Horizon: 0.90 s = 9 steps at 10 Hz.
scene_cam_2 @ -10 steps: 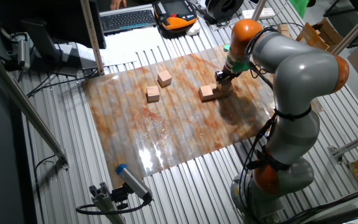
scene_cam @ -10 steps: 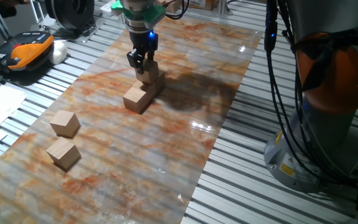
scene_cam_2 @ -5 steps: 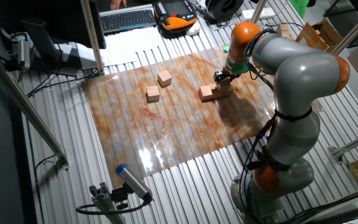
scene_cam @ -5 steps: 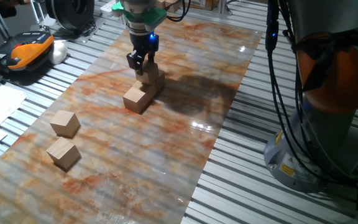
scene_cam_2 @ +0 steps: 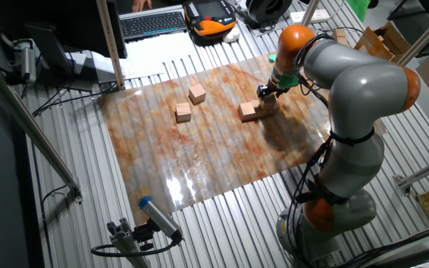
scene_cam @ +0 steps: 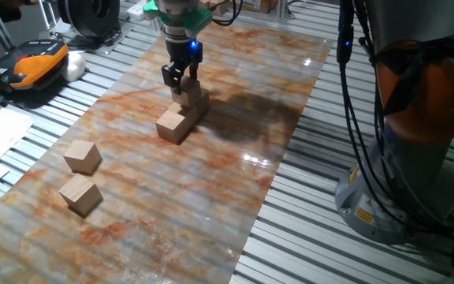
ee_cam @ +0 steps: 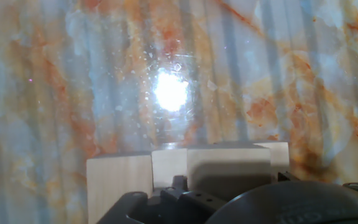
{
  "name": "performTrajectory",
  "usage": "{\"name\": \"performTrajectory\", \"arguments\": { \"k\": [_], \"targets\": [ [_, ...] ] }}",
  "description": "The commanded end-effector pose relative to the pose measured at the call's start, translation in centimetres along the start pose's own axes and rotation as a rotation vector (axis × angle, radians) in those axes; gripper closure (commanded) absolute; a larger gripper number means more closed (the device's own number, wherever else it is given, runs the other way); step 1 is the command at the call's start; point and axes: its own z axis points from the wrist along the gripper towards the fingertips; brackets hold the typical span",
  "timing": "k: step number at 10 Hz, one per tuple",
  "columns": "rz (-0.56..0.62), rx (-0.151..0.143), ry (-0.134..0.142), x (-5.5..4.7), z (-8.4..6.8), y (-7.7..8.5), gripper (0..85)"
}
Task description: Stack the blocks into a pyramid shape
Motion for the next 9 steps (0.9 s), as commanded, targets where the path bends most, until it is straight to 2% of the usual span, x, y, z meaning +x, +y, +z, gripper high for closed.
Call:
{"name": "performTrajectory", "arguments": {
  "k": [1, 3, 5, 7, 8, 9],
  "targets": [
    [0.004, 0.0, -0.002, 0.2, -0.2, 0.0, 17.0],
    [0.014, -0.016, 0.002, 0.5, -0.6, -0.3, 17.0],
    [0.008, -0.027, 0.006, 0.1, -1.5, -1.1, 17.0],
    [-0.006, -0.053, 0.038, -0.1, -1.8, -1.1, 51.0],
    [-0.006, -0.072, 0.058, -0.1, -1.8, -1.1, 85.0],
    [-0.006, -0.066, 0.068, -0.2, -1.8, -1.1, 85.0]
  ]
}}
